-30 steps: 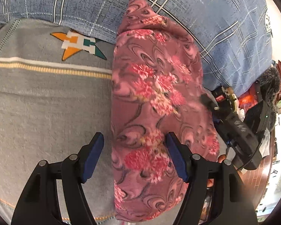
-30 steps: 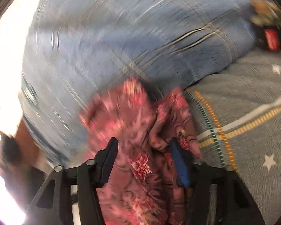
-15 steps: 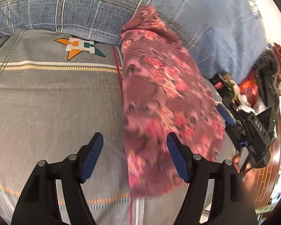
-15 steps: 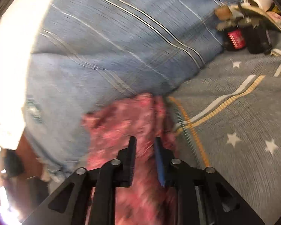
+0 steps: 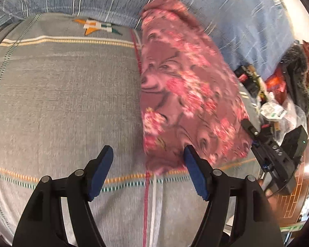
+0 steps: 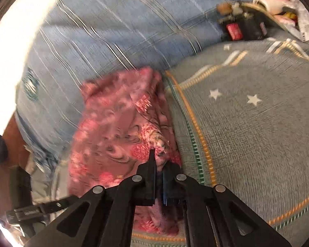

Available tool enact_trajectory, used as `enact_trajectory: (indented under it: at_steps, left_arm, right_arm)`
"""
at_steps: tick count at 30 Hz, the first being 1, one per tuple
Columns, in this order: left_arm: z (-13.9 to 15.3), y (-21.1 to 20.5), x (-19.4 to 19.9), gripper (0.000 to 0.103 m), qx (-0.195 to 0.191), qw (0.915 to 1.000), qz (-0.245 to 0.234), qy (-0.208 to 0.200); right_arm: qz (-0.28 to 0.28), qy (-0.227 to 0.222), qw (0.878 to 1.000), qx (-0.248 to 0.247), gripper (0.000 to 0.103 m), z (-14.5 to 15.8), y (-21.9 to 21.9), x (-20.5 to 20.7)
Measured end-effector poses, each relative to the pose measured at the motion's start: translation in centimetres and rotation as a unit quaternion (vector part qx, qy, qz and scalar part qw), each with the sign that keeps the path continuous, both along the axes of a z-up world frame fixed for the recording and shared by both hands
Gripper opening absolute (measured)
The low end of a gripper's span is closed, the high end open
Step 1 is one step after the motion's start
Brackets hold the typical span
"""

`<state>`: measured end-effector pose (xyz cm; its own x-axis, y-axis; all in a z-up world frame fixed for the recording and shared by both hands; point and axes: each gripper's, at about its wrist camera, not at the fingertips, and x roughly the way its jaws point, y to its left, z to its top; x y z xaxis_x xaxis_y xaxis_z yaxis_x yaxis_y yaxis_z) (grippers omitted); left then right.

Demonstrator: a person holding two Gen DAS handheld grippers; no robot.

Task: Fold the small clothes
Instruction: 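Pinch the folded shirt edge with the right tool and tuck it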

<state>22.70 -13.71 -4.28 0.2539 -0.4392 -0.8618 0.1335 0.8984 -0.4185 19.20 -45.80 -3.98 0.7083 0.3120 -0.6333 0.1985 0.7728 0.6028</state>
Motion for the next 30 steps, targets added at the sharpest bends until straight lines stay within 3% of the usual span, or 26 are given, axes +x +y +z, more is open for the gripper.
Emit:
enact_trajectory:
  at_steps: [1, 2, 3, 4, 6, 7, 11, 15, 16, 18, 22, 24, 26, 28, 29, 30]
  left_arm:
    - [0.2, 0.3, -0.5, 0.071, 0.005, 1.0, 0.003, -0.008]
    - [0.3, 0.3, -0.7, 0.07, 0.011, 0.9999, 0.004, -0.012]
    - [0.2, 0.2, -0.8, 0.071, 0.016, 0.9998, 0.004, -0.014]
    - [0.0, 0.1, -0.9, 0.071, 0.022, 0.9996, 0.003, -0.014]
    - [-0.4, -0.3, -0.9, 0.071, 0.029, 0.9995, 0.006, -0.009]
    - [-0.5, -0.3, -1.0, 0.071, 0.026, 0.9996, 0.008, -0.008]
    - [-0.9, -0.2, -1.2, 0.071, 0.026, 0.9996, 0.008, -0.008]
    - [-1.1, -0.1, -1.3, 0.071, 0.021, 0.9998, 0.008, -0.002]
    - [-1.0, -0.2, -1.3, 0.071, 0.023, 0.9997, 0.007, -0.005]
    - [-0.9, -0.3, -1.4, 0.071, 0.029, 0.9995, 0.004, -0.01]
    - [0.4, -0.2, -1.2, 0.07, 0.004, 0.9998, 0.003, -0.02]
    - [1.7, 0.0, -0.6, 0.07, -0.012, 0.9993, 0.005, -0.036]
    - [2.6, 0.0, 0.7, 0.071, -0.016, 0.9988, 0.012, -0.045]
    - [2.3, -0.2, 2.5, 0.07, -0.006, 0.9991, 0.018, -0.039]
    - [1.8, -0.3, 3.2, 0.07, 0.0, 0.9994, 0.021, -0.028]
    - [1.1, -0.3, 3.8, 0.07, 0.001, 0.9996, 0.024, -0.015]
  right_arm:
    - [-0.002, -0.016, 1.0, 0.013, 0.012, 0.7, 0.0, -0.8]
    - [0.002, -0.024, 0.999, 0.022, 0.02, 0.8, 0.3, -1.1]
    - [0.003, -0.024, 0.999, 0.025, 0.038, 0.8, 0.2, -1.8]
    - [0.001, -0.011, 1.0, 0.019, 0.046, 0.3, 0.6, -2.1]
    - [0.016, 0.027, 0.999, -0.007, 0.037, -0.4, 1.0, -1.9]
    - [0.031, 0.03, 0.999, -0.03, 0.003, -0.3, 1.5, -1.9]
    - [0.002, -0.036, 0.999, -0.008, 0.005, 1.9, 0.3, -3.5]
    - [0.014, 0.046, 0.998, -0.048, 0.005, -1.6, 0.3, -1.5]
    - [0.012, 0.035, 0.998, -0.049, 0.005, -1.5, 0.3, -1.7]
    - [0.012, 0.035, 0.998, -0.046, 0.012, -0.6, 0.2, -1.6]
    - [-0.026, -0.018, 0.999, -0.035, 0.017, 1.6, -0.9, -1.4]
    - [-0.03, -0.033, 0.999, -0.018, 0.041, 2.2, -1.2, -0.2]
    - [-0.019, -0.025, 0.999, -0.015, 0.051, 2.1, -1.2, 0.4]
    - [-0.007, 0.005, 1.0, -0.018, 0.051, 0.7, -0.3, 3.0]
    - [-0.002, 0.015, 1.0, -0.016, 0.046, 0.4, 0.2, 4.1]
    - [0.015, 0.02, 1.0, -0.013, 0.015, -0.1, 0.7, 4.6]
